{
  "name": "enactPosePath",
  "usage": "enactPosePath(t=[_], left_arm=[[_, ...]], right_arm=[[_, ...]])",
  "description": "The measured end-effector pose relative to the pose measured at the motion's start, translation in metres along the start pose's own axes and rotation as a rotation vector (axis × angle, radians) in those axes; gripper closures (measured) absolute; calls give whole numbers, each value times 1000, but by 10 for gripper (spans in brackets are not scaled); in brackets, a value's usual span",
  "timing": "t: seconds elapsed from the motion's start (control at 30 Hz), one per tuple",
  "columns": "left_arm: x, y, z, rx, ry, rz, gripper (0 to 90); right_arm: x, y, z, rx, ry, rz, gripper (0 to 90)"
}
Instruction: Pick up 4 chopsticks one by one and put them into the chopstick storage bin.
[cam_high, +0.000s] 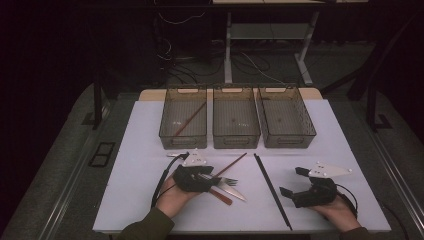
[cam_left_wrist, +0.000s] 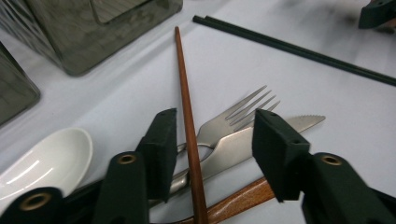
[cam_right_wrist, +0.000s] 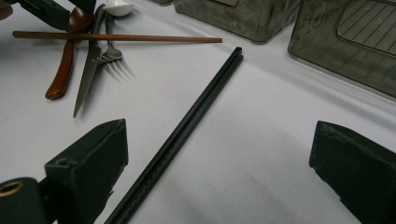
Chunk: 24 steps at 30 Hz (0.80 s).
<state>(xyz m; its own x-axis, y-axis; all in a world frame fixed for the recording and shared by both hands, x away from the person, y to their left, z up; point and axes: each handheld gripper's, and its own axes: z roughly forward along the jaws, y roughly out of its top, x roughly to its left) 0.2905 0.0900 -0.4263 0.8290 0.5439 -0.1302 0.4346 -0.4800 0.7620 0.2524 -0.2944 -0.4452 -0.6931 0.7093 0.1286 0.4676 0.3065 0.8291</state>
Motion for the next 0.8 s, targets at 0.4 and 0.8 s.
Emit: enactPosePath(t=[0.4,0.8], left_arm=[[4,-3,1,46,17,-29,730],[6,-6,4,81,29,-30,752]], right_arm=[[0,0,0,4,-1,-1,40],[0,0,0,6,-3,-4,40]])
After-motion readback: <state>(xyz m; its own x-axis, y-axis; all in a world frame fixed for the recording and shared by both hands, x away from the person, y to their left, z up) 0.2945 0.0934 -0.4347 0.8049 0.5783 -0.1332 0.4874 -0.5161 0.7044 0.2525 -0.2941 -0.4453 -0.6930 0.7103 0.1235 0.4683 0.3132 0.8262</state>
